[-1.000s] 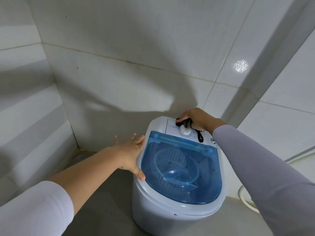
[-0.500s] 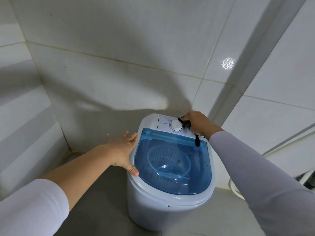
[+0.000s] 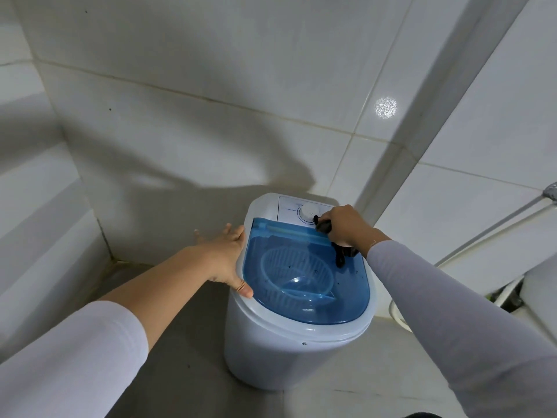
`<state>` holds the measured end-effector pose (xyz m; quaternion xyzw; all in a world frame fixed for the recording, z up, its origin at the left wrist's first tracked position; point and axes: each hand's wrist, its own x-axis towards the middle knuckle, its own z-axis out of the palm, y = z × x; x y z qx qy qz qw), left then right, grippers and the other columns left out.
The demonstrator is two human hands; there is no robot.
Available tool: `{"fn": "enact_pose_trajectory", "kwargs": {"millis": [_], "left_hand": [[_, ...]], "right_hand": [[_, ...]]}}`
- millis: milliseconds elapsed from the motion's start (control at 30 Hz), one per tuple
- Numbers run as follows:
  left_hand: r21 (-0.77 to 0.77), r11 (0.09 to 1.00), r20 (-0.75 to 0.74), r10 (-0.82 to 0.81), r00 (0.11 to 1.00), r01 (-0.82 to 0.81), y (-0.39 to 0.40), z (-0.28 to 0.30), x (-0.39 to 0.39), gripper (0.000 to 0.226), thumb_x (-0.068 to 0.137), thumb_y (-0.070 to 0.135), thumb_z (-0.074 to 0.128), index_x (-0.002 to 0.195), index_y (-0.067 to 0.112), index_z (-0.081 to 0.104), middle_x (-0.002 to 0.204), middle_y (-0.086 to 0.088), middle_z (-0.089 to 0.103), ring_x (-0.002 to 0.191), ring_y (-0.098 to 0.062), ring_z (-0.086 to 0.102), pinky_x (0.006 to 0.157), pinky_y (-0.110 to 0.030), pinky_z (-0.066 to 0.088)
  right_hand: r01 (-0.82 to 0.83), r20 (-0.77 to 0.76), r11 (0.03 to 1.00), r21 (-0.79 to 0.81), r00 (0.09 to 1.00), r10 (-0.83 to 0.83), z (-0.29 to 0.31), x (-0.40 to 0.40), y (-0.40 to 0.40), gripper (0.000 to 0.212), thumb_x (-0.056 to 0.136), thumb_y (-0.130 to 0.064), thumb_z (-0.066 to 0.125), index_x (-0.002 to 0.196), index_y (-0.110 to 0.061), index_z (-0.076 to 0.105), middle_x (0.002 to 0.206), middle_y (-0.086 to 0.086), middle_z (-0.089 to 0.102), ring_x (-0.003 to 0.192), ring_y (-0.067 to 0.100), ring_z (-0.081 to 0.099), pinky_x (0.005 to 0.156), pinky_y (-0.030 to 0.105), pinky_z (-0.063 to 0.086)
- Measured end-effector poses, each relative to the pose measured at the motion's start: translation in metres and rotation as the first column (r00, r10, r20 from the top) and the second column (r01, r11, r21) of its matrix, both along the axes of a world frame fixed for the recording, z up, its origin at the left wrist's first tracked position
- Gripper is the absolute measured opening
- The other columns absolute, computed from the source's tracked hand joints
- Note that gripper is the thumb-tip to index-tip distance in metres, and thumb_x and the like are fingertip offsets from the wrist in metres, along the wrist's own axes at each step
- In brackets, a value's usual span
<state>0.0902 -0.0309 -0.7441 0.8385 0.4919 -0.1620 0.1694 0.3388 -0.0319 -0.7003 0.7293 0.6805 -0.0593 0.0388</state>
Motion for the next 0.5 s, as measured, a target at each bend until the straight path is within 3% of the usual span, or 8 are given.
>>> {"fn": "enact_pose_trajectory", "kwargs": {"millis": [133,200,333,400,500], "left_hand": [[-0.013,1.0,0.008,0.015,1.0,-0.015,-0.001,0.0,0.0,0.138,0.059,0.071,0.07,0.15,0.014,-0.017,0.161,0.002,-0.015,0.148,-0.02,-0.015,0.113,-0.068,0.003],[0.002,1.0,0.008,0.013,1.0,-0.013,-0.002,0.0,-0.001,0.138,0.059,0.072,0.07,0.151,0.015,-0.016,0.161,0.003,-0.014,0.148,-0.021,-0.014,0.113,-0.068,0.004],[0.021,1.0,0.009,0.005,1.0,-0.005,-0.003,0.0,-0.001,0.136,0.06,0.072,0.069,0.151,0.015,-0.015,0.162,0.002,-0.012,0.149,-0.022,-0.012,0.113,-0.068,0.006],[0.02,1.0,0.005,0.007,1.0,-0.007,-0.003,0.0,-0.001,0.136,0.06,0.072,0.069,0.151,0.015,-0.014,0.162,0.002,-0.012,0.149,-0.022,-0.012,0.113,-0.069,0.006],[0.024,1.0,-0.002,0.009,1.0,-0.009,-0.002,0.0,0.0,0.136,0.06,0.072,0.069,0.151,0.015,-0.014,0.162,0.002,-0.012,0.149,-0.022,-0.013,0.113,-0.068,0.006]], "right_hand": [[0.008,-0.049,0.999,-0.05,0.999,-0.01,0.005,-0.005,-0.005,0.053,0.084,0.006,0.042,0.123,-0.024,0.062,0.129,0.007,0.06,0.115,0.027,0.054,0.093,0.026,0.044],[0.064,-0.208,0.996,-0.067,0.975,-0.077,0.011,0.002,-0.004,0.059,0.08,0.009,0.037,0.119,-0.026,0.066,0.124,0.008,0.063,0.106,0.026,0.057,0.085,0.025,0.045],[0.275,-0.555,0.958,0.085,0.811,-0.184,0.032,0.019,0.006,0.056,0.079,0.011,0.038,0.111,-0.022,0.07,0.104,0.006,0.069,0.099,0.025,0.062,0.081,0.026,0.046],[0.314,-0.58,0.94,0.129,0.793,-0.185,0.041,0.018,0.013,0.054,0.08,0.01,0.038,0.11,-0.023,0.07,0.098,0.005,0.068,0.096,0.025,0.063,0.079,0.025,0.046],[0.262,-0.472,0.956,0.135,0.865,-0.17,0.049,0.007,0.019,0.055,0.083,0.008,0.034,0.115,-0.022,0.067,0.099,0.007,0.065,0.084,0.022,0.059,0.075,0.025,0.045]]}}
